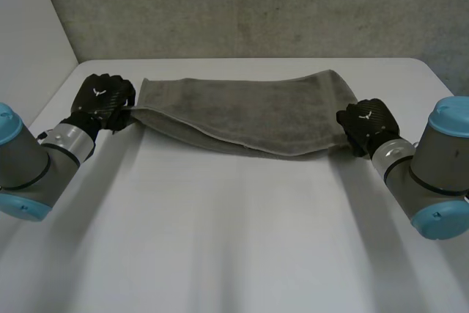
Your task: Fold the towel.
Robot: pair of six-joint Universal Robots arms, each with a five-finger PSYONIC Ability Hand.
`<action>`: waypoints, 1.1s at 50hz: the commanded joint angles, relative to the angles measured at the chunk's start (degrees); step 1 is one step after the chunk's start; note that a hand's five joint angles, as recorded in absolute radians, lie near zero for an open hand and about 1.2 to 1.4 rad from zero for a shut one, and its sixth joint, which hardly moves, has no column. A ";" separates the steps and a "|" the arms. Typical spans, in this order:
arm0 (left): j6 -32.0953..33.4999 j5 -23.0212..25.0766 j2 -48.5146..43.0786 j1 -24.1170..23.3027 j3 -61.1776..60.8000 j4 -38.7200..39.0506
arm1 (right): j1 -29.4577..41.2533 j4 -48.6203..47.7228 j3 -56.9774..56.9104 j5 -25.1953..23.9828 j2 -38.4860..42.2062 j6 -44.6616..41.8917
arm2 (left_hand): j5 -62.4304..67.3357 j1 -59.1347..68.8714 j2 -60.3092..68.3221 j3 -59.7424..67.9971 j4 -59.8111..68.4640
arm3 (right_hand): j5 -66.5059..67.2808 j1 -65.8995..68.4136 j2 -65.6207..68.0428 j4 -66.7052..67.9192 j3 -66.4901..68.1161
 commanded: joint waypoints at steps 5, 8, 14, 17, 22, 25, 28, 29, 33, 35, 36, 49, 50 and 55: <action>0.00 0.00 -0.11 0.00 -0.08 0.00 | -0.09 0.62 -0.74 -0.61 3.07 2.60 | 3.38 3.77 2.75 2.37 1.79 | -14.03 -14.07 -13.97 -14.15 -14.32; 0.00 0.00 -0.20 0.00 -0.08 0.00 | -0.09 0.62 -1.00 -0.52 4.30 3.39 | 3.38 3.77 2.75 2.37 1.79 | -16.22 -16.26 -16.15 -16.34 -16.51; 0.08 0.00 -0.20 0.00 -0.08 0.00 | -0.09 0.44 -1.27 -0.52 5.27 3.48 | 3.38 3.77 2.75 2.37 1.79 | -16.06 -16.10 -16.00 -16.18 -16.35; 0.17 0.00 -0.20 0.00 -0.08 0.00 | -0.09 0.44 -1.44 -0.43 5.80 3.48 | 3.38 3.77 2.75 2.37 1.79 | -15.90 -15.93 -15.83 -16.01 -16.18; 0.17 0.00 -0.20 0.00 -0.08 0.00 | -0.09 0.44 -1.71 0.88 5.80 3.57 | 3.38 3.77 2.75 2.37 1.79 | -14.72 -14.75 -14.65 -14.84 -15.01; 0.17 0.00 -0.20 0.00 -0.08 0.00 | -0.09 0.44 -1.80 1.33 5.80 3.57 | 3.38 3.77 2.75 2.37 1.79 | -14.72 -14.75 -14.65 -14.84 -15.01; 0.17 -0.09 -0.20 0.00 -0.08 0.00 | -0.09 0.26 -1.80 1.85 5.89 3.57 | 3.38 3.77 2.75 2.37 1.79 | -14.38 -14.42 -14.32 -14.50 -14.67; 0.17 -0.09 -0.20 0.00 -0.08 0.00 | -0.09 0.18 -1.80 1.85 5.98 3.57 | 3.38 3.77 2.75 2.37 1.79 | -14.38 -14.42 -14.32 -14.50 -14.67; 0.26 0.00 -0.28 0.00 -0.08 0.00 | -0.18 0.18 -1.88 1.94 6.50 3.57 | 3.38 3.77 2.75 2.37 1.79 | -15.90 -15.93 -15.83 -16.01 -16.18; 0.26 0.00 -0.28 0.00 -0.08 0.00 | -0.18 0.26 -1.97 2.03 6.68 3.57 | 3.38 3.77 2.75 2.37 1.79 | -23.24 -23.28 -23.17 -23.36 -23.53; 0.26 -0.09 -0.28 0.00 -0.17 0.00 | -0.18 0.26 -1.97 2.03 6.68 3.57 | 3.38 3.77 2.75 2.37 1.79 | -23.30 -23.33 -23.23 -23.41 -23.58; 0.26 0.00 -0.28 0.00 -0.17 0.00 | 0.00 0.62 -2.06 4.14 6.24 4.01 | 3.38 3.77 2.75 2.37 1.79 | -31.20 -31.24 -31.14 -31.32 -31.49; 0.26 0.00 -0.37 0.00 -0.17 0.00 | 0.00 0.53 -2.06 4.14 6.24 4.62 | 3.38 3.77 2.75 2.37 1.79 | -30.87 -30.91 -30.80 -30.99 -31.16; 0.26 0.00 -0.37 0.00 -0.17 0.00 | -0.09 0.09 -2.32 4.14 6.42 6.65 | 3.38 3.77 2.75 2.37 1.79 | -29.69 -29.72 -29.62 -29.81 -29.98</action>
